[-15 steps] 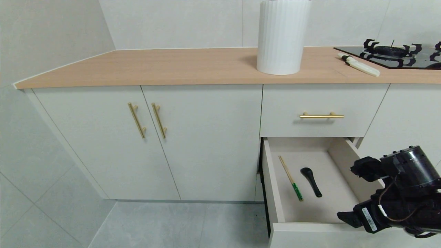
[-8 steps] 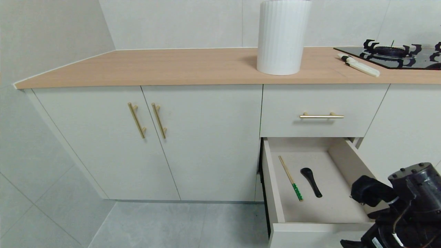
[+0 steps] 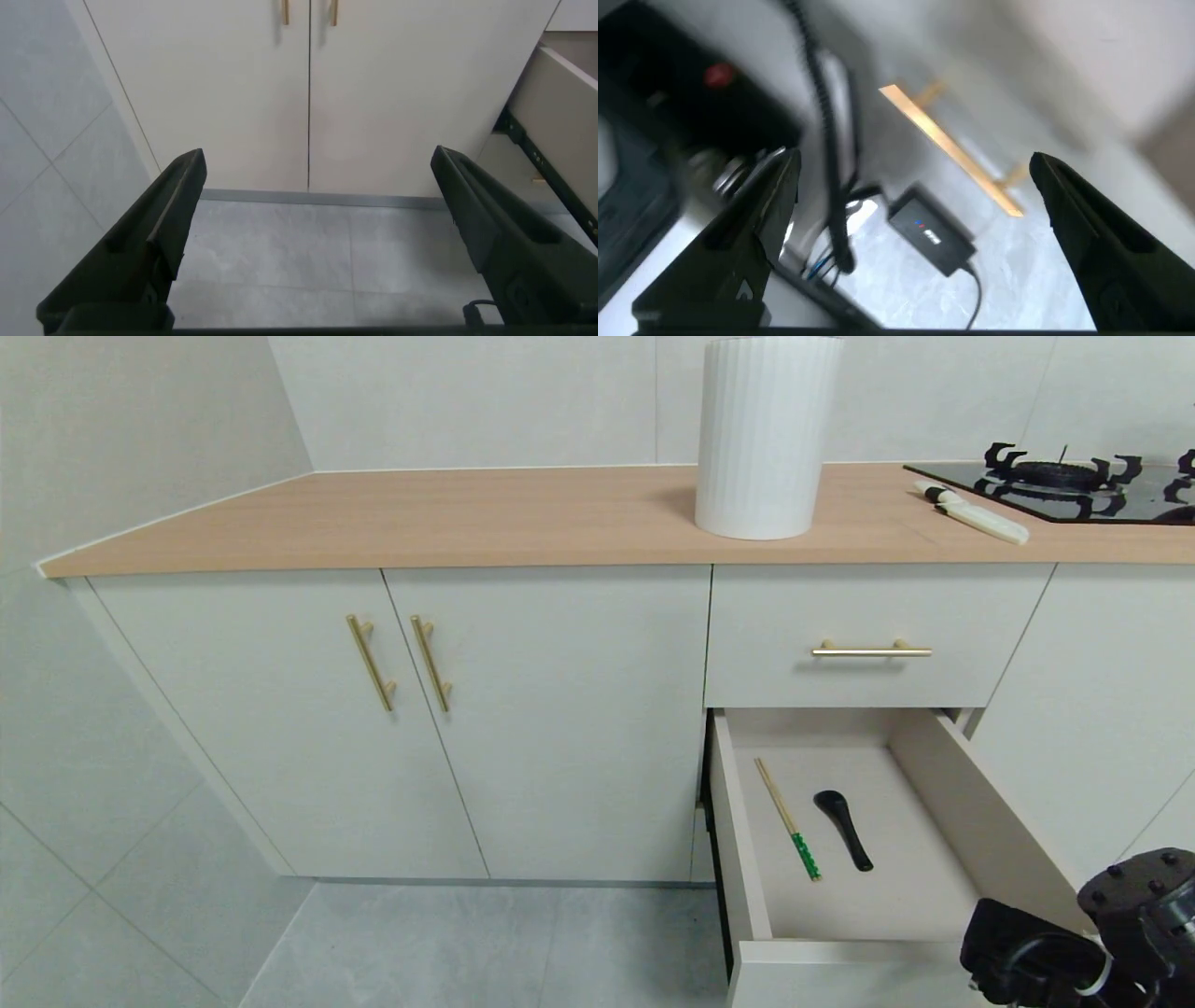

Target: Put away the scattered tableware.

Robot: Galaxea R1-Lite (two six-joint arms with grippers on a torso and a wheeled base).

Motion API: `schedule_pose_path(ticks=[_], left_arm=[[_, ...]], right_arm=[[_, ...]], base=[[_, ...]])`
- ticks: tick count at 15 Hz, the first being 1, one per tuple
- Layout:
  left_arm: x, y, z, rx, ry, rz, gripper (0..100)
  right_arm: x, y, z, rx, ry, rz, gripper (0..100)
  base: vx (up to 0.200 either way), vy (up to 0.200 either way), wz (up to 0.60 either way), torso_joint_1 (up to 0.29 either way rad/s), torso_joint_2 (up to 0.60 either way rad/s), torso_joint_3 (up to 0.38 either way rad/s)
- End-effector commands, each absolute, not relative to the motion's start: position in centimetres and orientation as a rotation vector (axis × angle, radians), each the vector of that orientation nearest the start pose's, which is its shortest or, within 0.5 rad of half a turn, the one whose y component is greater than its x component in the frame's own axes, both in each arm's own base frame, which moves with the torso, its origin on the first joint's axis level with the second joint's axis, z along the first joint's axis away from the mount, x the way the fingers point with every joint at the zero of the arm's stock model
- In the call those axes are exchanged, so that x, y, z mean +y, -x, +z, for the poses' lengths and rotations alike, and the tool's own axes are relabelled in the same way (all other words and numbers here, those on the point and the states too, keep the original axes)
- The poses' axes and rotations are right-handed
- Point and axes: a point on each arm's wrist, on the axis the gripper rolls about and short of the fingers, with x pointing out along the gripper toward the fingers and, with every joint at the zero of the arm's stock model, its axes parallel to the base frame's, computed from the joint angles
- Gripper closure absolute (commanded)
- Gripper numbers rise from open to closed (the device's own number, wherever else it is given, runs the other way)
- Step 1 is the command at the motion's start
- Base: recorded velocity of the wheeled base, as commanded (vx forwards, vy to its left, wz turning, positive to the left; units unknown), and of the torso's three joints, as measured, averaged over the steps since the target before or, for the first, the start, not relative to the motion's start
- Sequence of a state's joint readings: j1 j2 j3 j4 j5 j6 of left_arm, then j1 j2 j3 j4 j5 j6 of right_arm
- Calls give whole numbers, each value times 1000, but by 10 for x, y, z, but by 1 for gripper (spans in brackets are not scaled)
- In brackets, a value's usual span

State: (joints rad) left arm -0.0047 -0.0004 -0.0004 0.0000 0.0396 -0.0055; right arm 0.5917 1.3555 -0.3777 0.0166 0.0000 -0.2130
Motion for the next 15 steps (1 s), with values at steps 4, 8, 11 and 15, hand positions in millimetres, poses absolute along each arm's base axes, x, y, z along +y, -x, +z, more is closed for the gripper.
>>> schedule_pose_path(ticks=[4,8,11,15], left_arm=[[1,23,76,-2,6,35,0],[1,23,75,0,6,35,0],[1,23,75,0,6,35,0],[1,23,75,0,6,35,0]], right_arm=[[88,-131,96,957,498,642,0],[89,-142,91,997,489,603,0],[88,-150,90,1009,477,571,0],[87,-172,82,1033,429,436,0]], base=[[0,0,0,0,0,0],[0,0,0,0,0,0],[0,0,0,0,0,0],[0,0,0,0,0,0]])
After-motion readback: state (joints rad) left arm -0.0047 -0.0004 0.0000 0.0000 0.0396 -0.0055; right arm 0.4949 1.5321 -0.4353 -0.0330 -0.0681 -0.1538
